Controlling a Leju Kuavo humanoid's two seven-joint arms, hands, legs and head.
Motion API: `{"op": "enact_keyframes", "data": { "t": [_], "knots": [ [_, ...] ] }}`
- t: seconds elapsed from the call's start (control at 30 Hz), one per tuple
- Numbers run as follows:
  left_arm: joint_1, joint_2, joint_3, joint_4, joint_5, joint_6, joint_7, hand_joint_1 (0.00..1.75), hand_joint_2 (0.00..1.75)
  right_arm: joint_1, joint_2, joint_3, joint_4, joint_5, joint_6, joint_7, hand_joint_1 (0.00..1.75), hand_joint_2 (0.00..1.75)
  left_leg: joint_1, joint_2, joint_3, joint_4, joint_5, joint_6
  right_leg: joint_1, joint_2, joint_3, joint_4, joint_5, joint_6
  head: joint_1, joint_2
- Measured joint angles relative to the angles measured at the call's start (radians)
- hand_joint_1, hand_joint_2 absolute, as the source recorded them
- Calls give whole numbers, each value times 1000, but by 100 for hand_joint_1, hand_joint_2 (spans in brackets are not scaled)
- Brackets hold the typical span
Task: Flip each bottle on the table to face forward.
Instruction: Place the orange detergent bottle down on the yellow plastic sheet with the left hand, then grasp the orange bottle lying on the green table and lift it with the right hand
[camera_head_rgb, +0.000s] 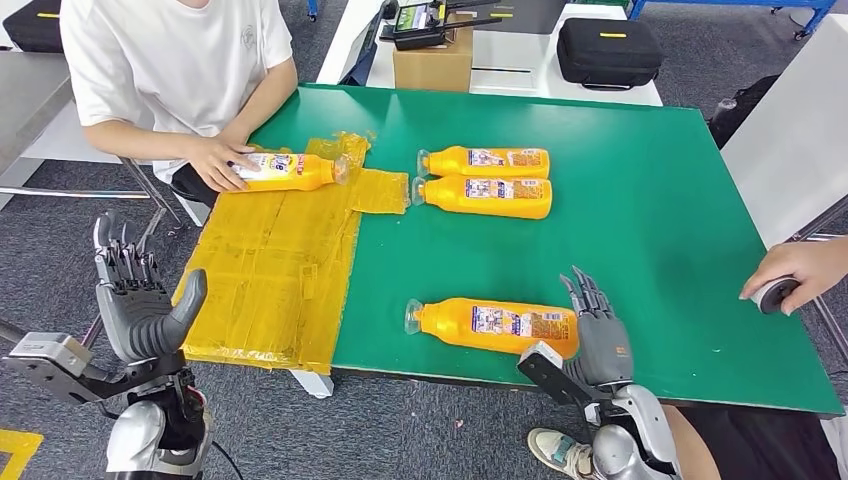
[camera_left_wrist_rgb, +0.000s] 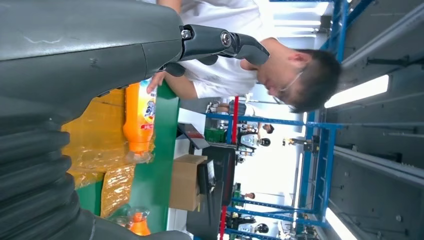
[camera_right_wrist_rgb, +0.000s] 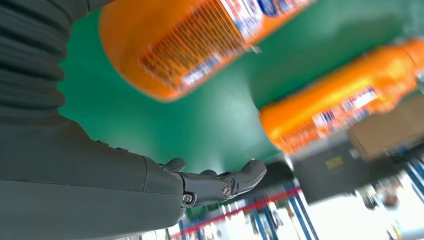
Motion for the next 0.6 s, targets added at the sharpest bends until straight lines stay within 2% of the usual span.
{"op": "enact_keyframes", "data": {
  "t": [0.37, 0.6],
  "knots": [
    [3, 1, -32, 1, -33, -8, 19, 0, 175, -86, -18, -34, 178, -60, 78, -20, 0, 175, -1, 0, 0, 0, 0, 0, -1, 0, 0, 0, 0, 1, 0, 0],
    [-25, 1, -54, 32, -41, -23, 18, 0, 175, -178, 20, -29, 327, -86, 132, -56, 0, 175, -1, 0, 0, 0, 1, 0, 0, 0, 0, 0, 1, 1, 0, 0]
  ]
}}
